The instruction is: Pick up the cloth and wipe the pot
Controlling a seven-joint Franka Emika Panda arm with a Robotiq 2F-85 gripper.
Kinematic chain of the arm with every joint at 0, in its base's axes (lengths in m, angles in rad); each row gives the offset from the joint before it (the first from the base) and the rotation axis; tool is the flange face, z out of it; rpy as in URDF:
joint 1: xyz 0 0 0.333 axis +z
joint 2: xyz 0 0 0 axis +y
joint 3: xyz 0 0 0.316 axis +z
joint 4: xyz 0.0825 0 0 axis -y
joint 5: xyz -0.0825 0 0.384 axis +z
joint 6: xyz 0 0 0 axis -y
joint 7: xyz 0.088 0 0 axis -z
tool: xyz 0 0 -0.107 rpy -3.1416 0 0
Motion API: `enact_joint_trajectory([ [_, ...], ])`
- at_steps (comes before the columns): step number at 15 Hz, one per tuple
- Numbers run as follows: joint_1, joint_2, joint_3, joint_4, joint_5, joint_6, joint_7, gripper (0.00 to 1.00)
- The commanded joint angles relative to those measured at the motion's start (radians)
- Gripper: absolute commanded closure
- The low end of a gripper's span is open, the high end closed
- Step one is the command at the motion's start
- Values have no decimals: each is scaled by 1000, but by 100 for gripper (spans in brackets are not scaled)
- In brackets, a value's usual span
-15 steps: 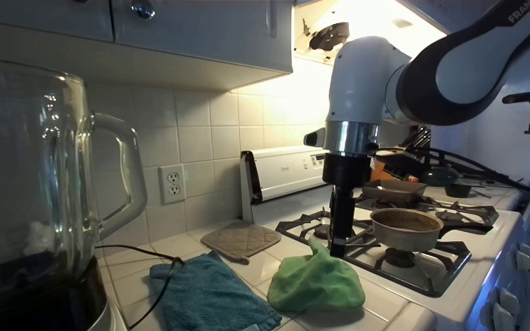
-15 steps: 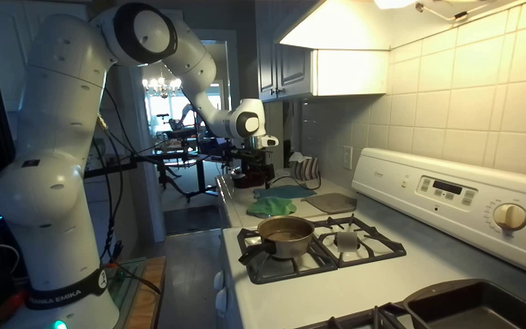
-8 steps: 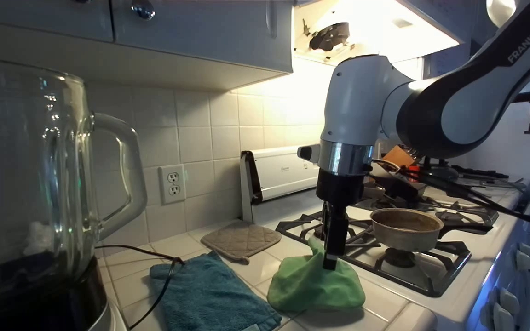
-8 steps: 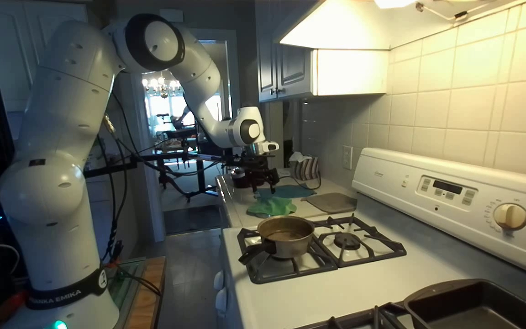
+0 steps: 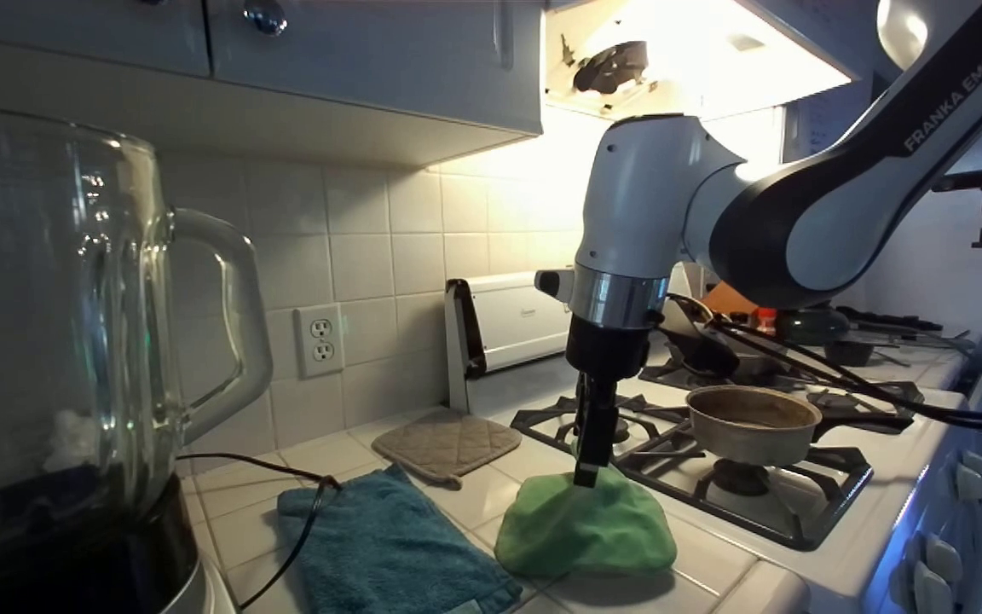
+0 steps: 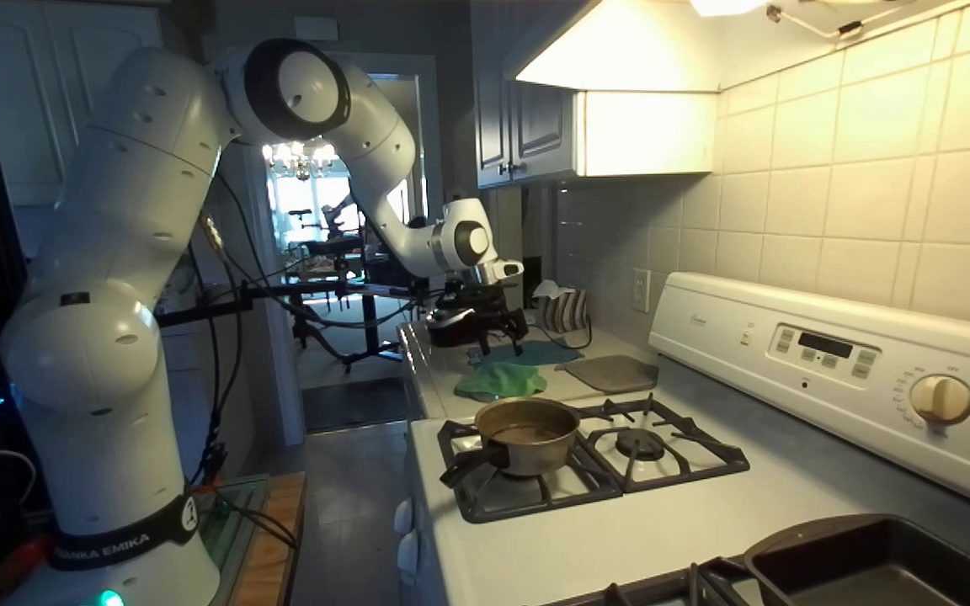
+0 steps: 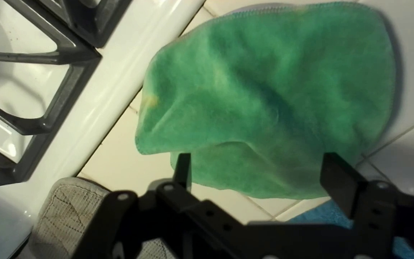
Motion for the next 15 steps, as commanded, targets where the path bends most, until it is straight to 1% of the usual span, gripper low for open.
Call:
enact_joint_trajectory([
  [1, 18, 39, -15, 49, -30, -22, 19, 37],
  [4, 22, 48, -21, 57, -30, -25, 18, 61],
  [5, 21, 49, -22, 59, -28, -24, 19, 66],
  [6, 21, 48, -24, 59, -27, -24, 19, 75],
  [9, 21, 48, -26, 61, -26, -22, 20, 95],
  [11, 21, 49, -27, 63, -26, -22, 20, 100],
  [15, 21, 47, -27, 65, -26, -22, 20, 99],
])
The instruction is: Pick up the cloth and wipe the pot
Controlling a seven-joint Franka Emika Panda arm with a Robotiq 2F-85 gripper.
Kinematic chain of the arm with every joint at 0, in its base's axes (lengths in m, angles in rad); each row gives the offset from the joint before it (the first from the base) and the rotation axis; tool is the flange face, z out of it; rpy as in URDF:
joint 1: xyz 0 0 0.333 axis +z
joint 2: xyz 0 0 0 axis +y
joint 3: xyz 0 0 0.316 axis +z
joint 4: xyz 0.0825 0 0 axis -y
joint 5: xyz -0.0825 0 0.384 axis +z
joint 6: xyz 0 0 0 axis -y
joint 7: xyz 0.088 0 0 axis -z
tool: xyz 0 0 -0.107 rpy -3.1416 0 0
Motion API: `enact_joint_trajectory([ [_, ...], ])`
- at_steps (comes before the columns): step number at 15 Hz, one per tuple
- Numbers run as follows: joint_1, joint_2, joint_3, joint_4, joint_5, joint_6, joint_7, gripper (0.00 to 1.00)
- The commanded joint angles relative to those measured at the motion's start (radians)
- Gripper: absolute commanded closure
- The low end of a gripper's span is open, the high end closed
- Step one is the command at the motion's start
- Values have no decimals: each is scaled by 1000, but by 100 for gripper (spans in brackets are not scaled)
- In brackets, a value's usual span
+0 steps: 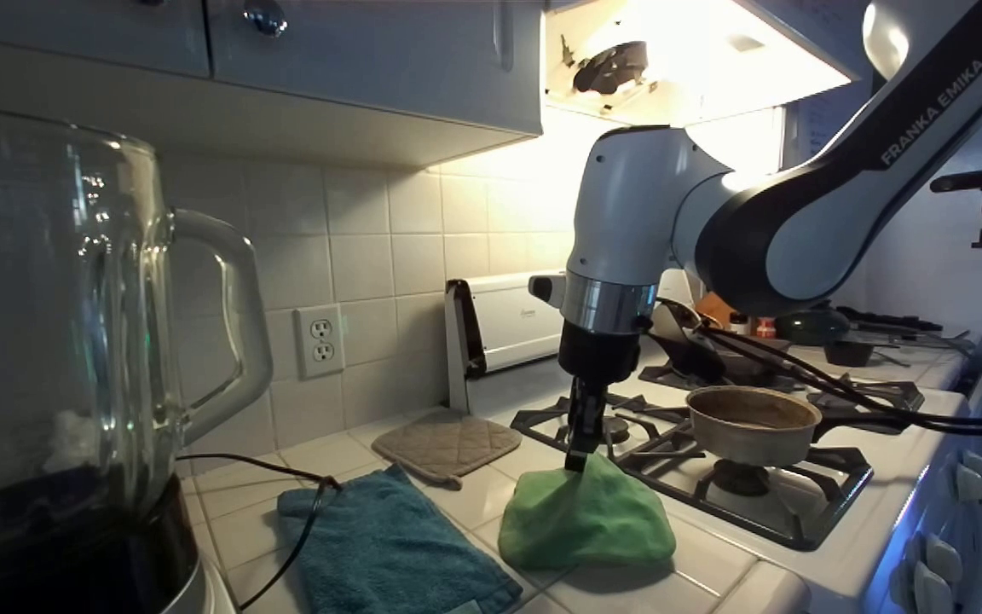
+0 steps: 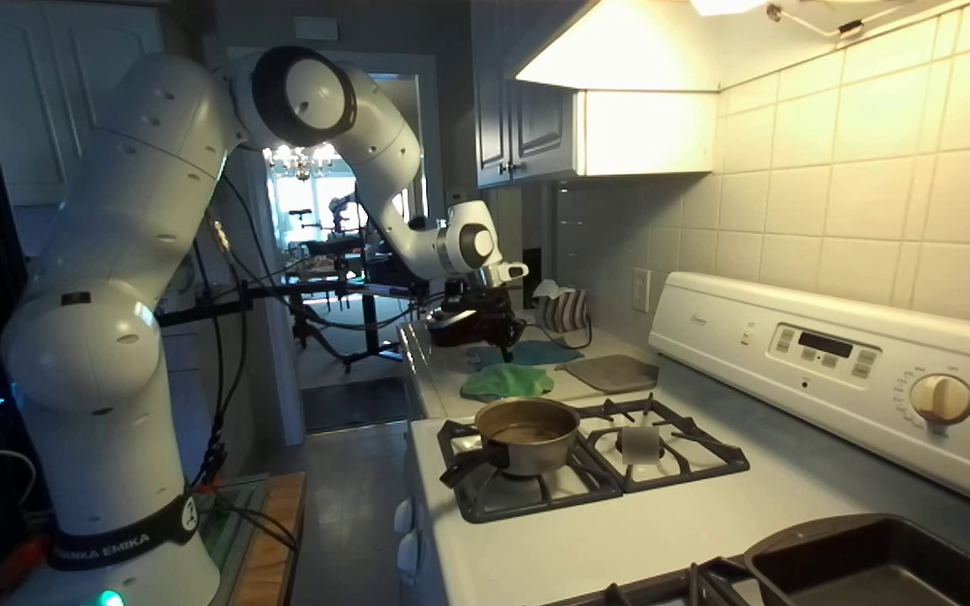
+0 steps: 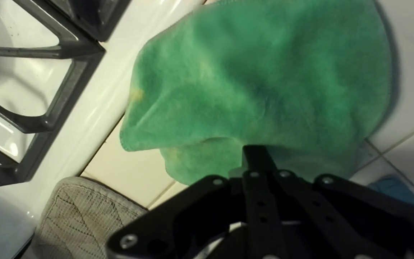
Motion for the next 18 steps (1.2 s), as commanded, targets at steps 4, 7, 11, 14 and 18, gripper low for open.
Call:
enact_joint_trajectory([
  [4, 9, 2, -19, 25, -15, -15, 46, 61],
  [7, 9, 7, -35, 42, 8, -22, 129, 39],
  [11, 16, 16, -59, 59, 20, -78, 253, 12],
  [14, 14, 25, -60, 66, 24, -120, 310, 12],
  [18, 14, 38, -57, 72, 21, -130, 353, 49],
])
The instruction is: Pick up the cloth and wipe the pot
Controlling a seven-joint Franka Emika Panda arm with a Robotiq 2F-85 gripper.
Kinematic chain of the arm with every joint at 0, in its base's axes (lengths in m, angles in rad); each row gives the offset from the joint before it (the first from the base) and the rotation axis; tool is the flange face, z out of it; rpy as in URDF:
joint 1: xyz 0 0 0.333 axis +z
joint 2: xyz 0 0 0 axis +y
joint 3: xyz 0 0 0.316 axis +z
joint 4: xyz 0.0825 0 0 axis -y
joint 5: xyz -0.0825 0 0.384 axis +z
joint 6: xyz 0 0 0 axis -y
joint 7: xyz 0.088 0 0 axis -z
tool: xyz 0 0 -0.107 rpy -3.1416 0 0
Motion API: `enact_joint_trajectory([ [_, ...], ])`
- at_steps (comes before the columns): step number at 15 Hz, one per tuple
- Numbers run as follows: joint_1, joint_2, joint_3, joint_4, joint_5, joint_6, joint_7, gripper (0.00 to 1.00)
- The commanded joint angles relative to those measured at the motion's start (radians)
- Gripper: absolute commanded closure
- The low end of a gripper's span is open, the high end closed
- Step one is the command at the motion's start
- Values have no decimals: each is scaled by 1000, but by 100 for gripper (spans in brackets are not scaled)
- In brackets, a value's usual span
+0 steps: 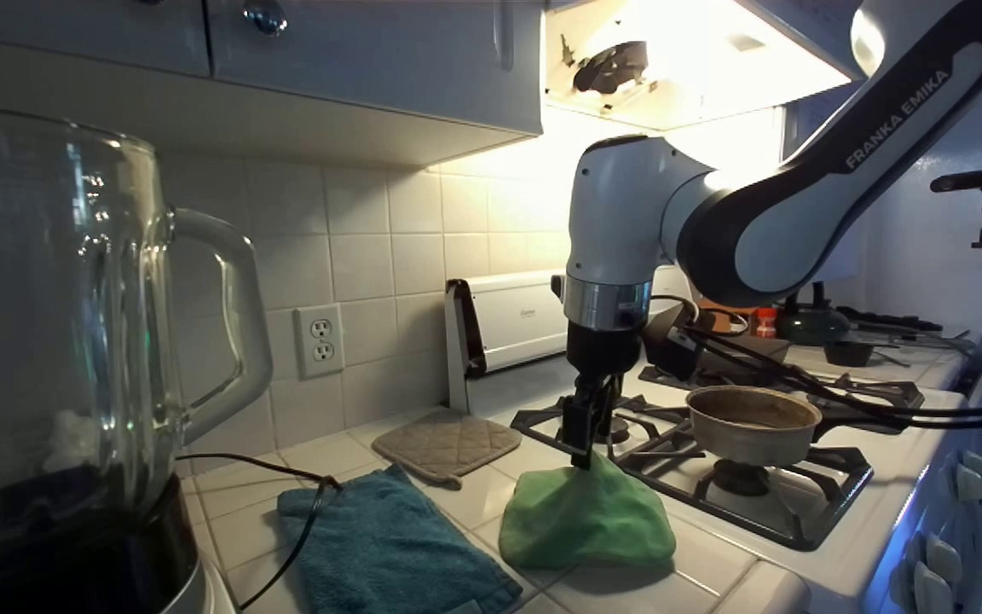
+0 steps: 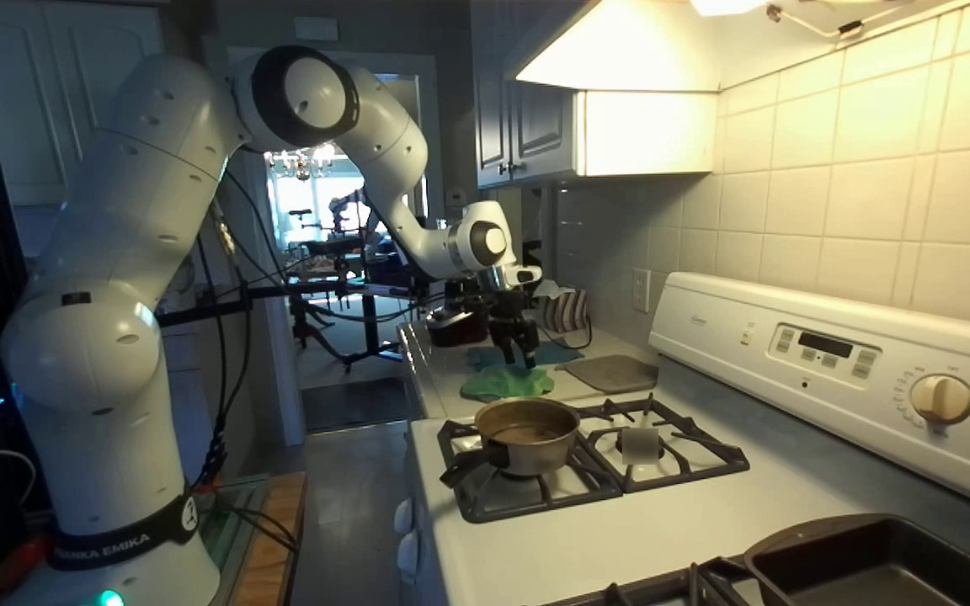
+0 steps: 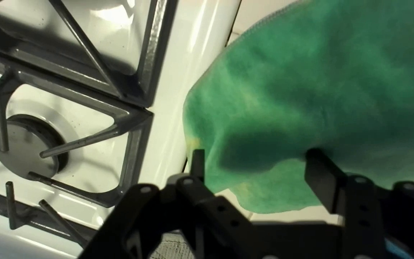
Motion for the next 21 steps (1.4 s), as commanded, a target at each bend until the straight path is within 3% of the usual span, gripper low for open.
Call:
enact_joint_trajectory([
  [1, 12, 31, -5, 44, 20, -25, 42, 57],
  [6, 10, 37, -1, 56, 25, -25, 60, 92],
  [7, 8, 38, 1, 56, 28, -25, 58, 62],
  [8, 7, 36, 3, 55, 33, -25, 54, 54],
  [9, 7, 31, 1, 54, 31, -23, 58, 53],
  [11, 4, 28, -8, 57, 33, -12, 84, 42],
  [16, -18, 47, -7, 90, 88, -4, 143, 6],
  [20, -23, 81, -11, 112, 125, -15, 159, 0],
  [21, -22, 92, -11, 115, 132, -18, 158, 18],
])
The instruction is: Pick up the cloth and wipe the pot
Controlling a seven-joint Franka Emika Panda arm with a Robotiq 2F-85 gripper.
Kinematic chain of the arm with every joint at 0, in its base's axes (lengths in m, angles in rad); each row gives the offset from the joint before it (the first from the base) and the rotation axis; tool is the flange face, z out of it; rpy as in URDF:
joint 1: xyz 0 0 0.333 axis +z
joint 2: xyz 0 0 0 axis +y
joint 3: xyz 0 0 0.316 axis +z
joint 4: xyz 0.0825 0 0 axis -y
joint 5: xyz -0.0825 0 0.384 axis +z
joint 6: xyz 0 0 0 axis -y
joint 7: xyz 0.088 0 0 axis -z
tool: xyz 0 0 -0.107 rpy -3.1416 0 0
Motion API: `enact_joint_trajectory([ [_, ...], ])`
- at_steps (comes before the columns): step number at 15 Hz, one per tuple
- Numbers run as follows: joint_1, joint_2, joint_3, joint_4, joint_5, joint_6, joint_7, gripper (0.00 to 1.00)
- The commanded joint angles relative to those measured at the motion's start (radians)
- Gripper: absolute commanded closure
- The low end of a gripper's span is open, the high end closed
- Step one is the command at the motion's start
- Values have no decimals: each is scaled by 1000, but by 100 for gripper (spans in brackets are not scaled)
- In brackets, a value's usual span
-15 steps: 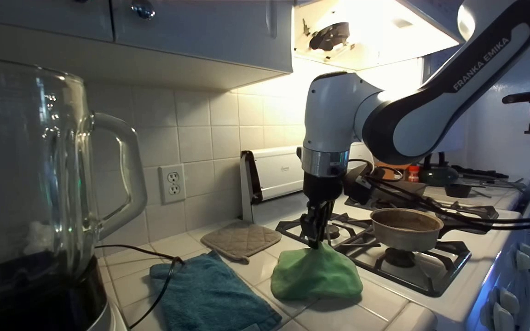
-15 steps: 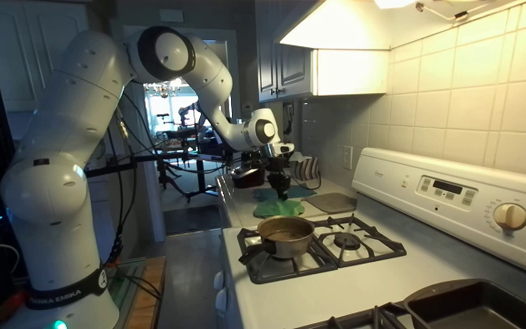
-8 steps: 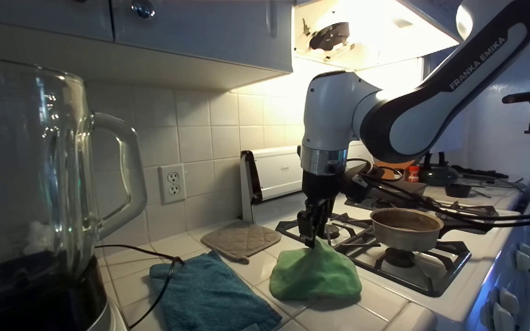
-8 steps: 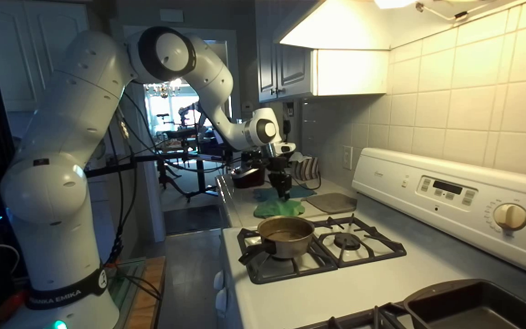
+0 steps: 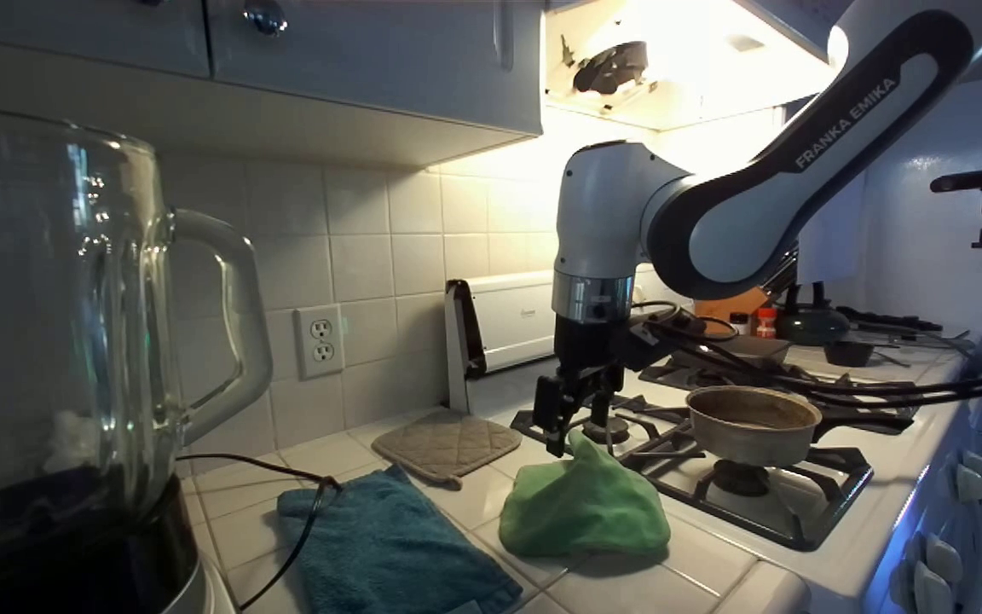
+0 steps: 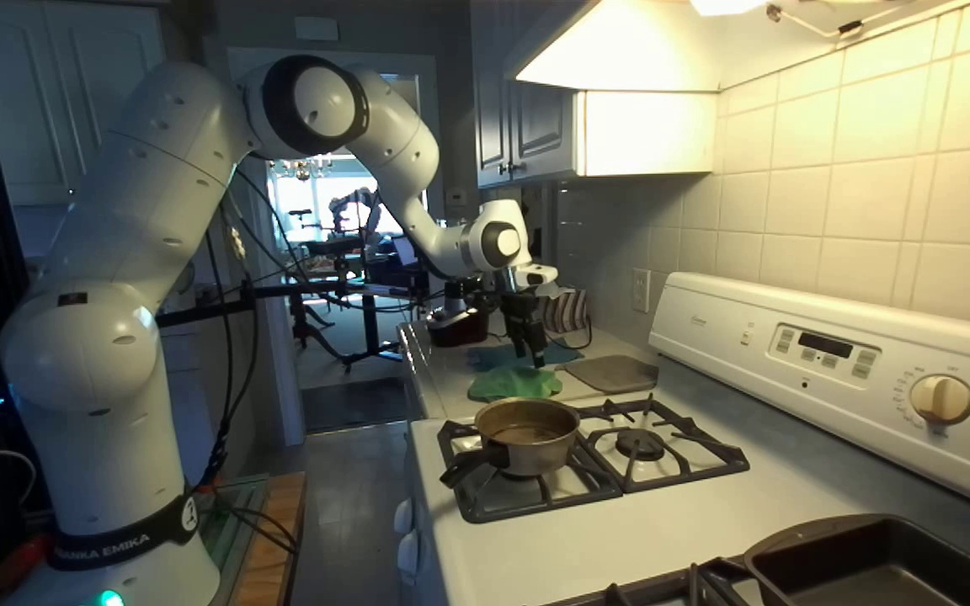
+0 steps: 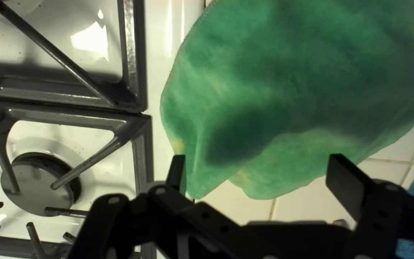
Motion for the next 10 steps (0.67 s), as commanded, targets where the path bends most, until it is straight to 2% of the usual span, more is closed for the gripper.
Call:
enact_joint_trajectory([
  [1, 2, 58, -1, 47, 40, -16, 16, 25],
  [3, 7, 72, -7, 50, 40, -9, 24, 34],
  [10, 15, 88, -6, 73, 39, 1, 33, 84],
])
